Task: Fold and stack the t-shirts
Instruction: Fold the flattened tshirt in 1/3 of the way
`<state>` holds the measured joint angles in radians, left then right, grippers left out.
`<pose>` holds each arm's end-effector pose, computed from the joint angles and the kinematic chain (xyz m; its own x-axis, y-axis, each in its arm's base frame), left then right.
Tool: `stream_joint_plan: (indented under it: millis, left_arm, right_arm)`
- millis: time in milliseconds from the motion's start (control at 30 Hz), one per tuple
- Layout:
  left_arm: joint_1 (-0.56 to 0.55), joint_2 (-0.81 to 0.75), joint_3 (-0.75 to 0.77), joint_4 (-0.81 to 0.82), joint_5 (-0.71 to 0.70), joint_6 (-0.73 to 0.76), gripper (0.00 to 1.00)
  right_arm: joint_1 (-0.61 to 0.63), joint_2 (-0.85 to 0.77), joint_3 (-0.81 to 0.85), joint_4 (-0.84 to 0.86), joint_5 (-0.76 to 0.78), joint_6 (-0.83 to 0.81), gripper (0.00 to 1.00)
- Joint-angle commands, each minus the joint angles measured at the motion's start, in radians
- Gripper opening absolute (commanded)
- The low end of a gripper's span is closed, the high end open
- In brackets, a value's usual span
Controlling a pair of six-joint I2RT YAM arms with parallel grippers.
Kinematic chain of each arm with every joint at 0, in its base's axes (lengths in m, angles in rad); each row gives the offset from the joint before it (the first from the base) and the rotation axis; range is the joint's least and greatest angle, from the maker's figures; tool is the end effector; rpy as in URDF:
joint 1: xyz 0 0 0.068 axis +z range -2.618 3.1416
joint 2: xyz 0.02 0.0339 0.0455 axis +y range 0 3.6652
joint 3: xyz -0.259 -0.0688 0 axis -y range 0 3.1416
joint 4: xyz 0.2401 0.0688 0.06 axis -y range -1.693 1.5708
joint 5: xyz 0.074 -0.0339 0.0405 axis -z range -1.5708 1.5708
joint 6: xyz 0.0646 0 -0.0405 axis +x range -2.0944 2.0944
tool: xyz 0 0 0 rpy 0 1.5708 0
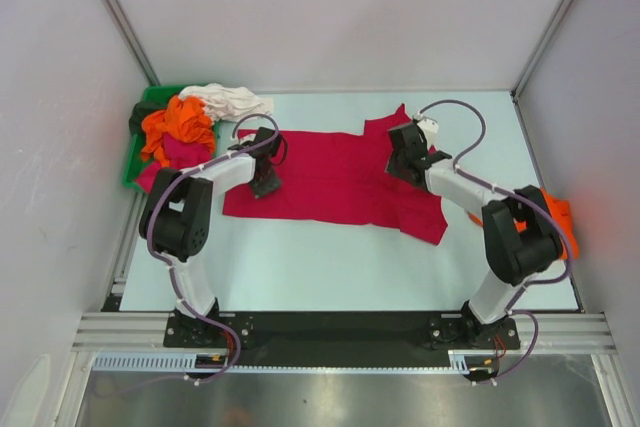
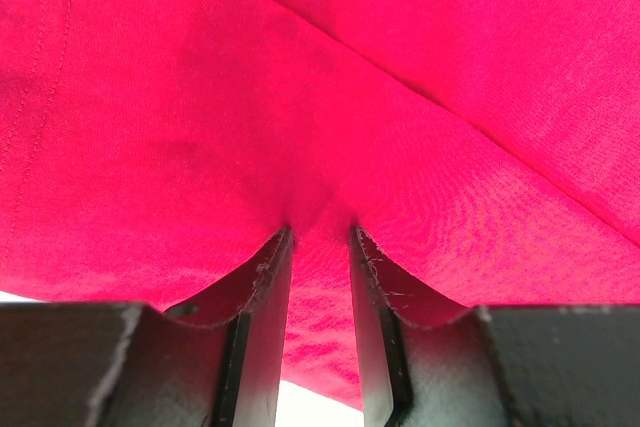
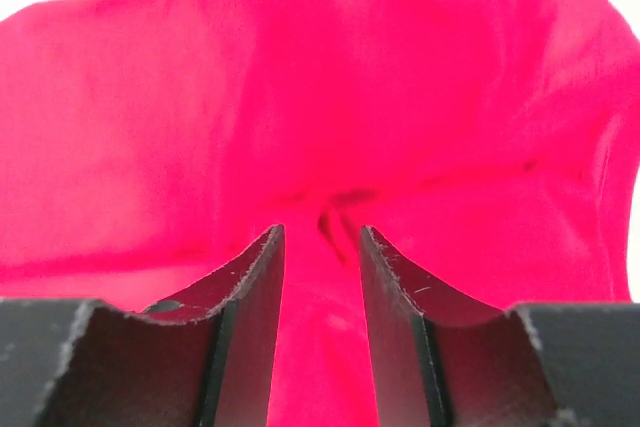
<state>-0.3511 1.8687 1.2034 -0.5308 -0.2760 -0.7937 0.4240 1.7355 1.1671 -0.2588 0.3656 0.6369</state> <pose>0.3552 -0.1113 0.1334 -0.7819 -0.4441 -0.4374 -0.4566 0.8858 -0.0831 0.3632 0.1386 0.1914 -0.6367 0.3220 -0.7007 0.2674 0.9445 0.1910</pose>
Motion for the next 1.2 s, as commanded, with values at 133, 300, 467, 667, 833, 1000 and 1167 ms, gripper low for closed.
stream_joint_plan:
  millis: [133, 300, 467, 667, 833, 1000, 1167]
  left_arm:
    - [-0.022, -0.020, -0.021, -0.001, 0.055, -0.013, 0.34]
    - [-0.025, -0.039, -0.033, 0.002, 0.060, -0.015, 0.34]
    - [-0.026, -0.065, -0.056, 0.012, 0.060, -0.019, 0.34]
    - [-0.026, -0.082, -0.070, 0.009, 0.052, -0.018, 0.34]
    - [-0.025, -0.103, -0.074, -0.001, 0.021, -0.015, 0.35]
    - [-0.026, -0.163, -0.070, -0.012, -0.011, -0.013, 0.34]
    - [-0.043, -0.217, -0.047, -0.009, 0.004, -0.015, 0.34]
  right_arm:
    - [0.065, -0.083, -0.152, -0.003, 0.024, 0.076, 0.31]
    - [0.073, -0.056, -0.187, 0.016, 0.039, 0.093, 0.28]
    - [0.067, 0.007, -0.159, 0.038, 0.052, 0.093, 0.23]
    - [0.056, 0.082, -0.100, 0.024, 0.064, 0.086, 0.18]
    - [0.053, 0.068, -0.096, 0.036, 0.070, 0.081, 0.18]
    - [0.041, 0.076, -0.060, 0.021, 0.070, 0.067, 0.17]
    - [0.038, 0.070, -0.041, 0.012, 0.068, 0.052, 0.17]
